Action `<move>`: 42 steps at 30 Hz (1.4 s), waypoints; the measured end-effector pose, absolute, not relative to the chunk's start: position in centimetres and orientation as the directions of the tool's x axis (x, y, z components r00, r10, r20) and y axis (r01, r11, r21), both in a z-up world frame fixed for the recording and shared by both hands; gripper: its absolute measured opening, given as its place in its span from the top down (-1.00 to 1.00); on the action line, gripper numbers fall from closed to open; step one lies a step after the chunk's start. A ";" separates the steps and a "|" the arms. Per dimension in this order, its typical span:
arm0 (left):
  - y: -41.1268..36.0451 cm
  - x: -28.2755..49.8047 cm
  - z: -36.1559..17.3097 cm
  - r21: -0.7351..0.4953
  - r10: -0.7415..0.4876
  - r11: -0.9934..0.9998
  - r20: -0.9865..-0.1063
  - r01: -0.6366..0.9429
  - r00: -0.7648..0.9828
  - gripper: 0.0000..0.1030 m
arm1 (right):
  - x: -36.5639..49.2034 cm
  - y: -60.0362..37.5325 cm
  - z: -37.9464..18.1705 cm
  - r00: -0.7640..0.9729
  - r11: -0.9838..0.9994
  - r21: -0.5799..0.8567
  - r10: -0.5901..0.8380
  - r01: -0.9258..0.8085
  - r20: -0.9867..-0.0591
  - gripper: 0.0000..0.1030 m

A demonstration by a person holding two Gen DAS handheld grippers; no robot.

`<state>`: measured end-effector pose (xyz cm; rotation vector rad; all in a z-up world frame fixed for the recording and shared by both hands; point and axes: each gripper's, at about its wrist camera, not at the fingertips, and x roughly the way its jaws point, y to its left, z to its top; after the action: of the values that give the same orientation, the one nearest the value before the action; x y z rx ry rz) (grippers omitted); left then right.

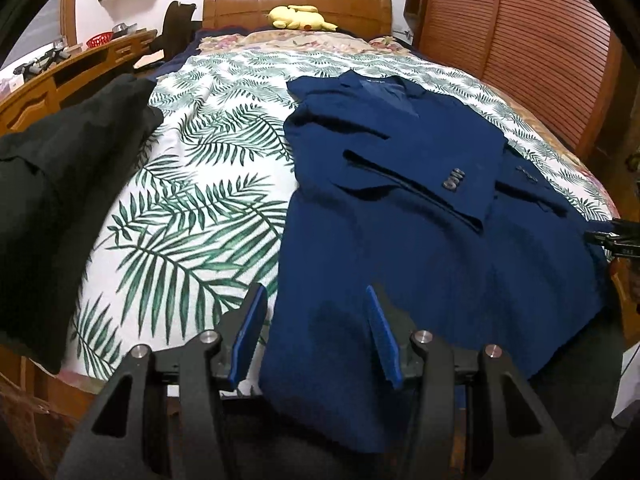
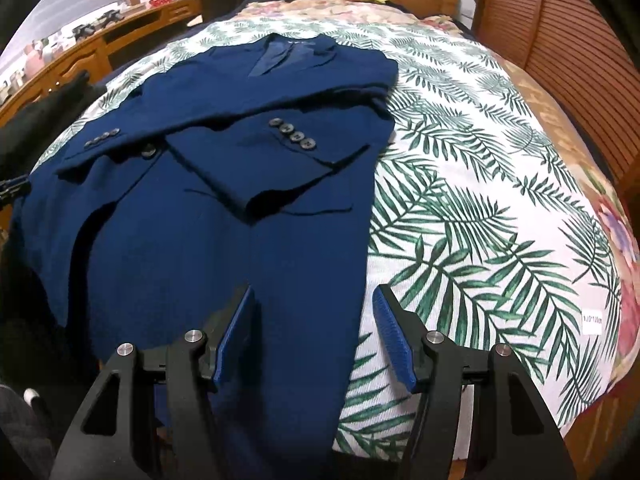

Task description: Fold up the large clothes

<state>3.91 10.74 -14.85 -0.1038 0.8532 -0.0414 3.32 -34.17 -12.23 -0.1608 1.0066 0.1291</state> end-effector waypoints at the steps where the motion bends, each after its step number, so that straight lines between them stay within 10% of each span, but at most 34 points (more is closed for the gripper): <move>1: 10.7 3.9 -14.9 -0.111 -0.080 0.994 -0.751 -0.005 0.655 0.03 | 3.1 -34.2 -12.3 0.527 0.980 -0.075 0.034 -0.185 -0.849 -0.21; 18: 10.8 2.2 -15.9 -0.145 -0.121 0.989 -0.770 0.012 0.627 0.06 | 1.4 -33.5 -12.6 0.496 0.971 -0.061 0.065 -0.233 -0.866 -0.21; 27: 9.6 1.4 -12.9 -0.173 -0.174 0.982 -0.718 0.069 0.674 0.93 | 1.5 -32.9 -11.7 0.521 0.967 -0.040 0.101 -0.251 -0.847 0.90; 42: 5.9 5.8 -2.1 -0.076 -0.208 0.977 -0.572 0.201 0.793 0.94 | 5.4 -30.8 -4.3 0.677 0.953 0.067 0.258 -0.296 -0.689 0.94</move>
<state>5.82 5.86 -2.14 -0.0114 0.6164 -0.2202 5.39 -30.76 -4.27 -0.0517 0.7659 0.3115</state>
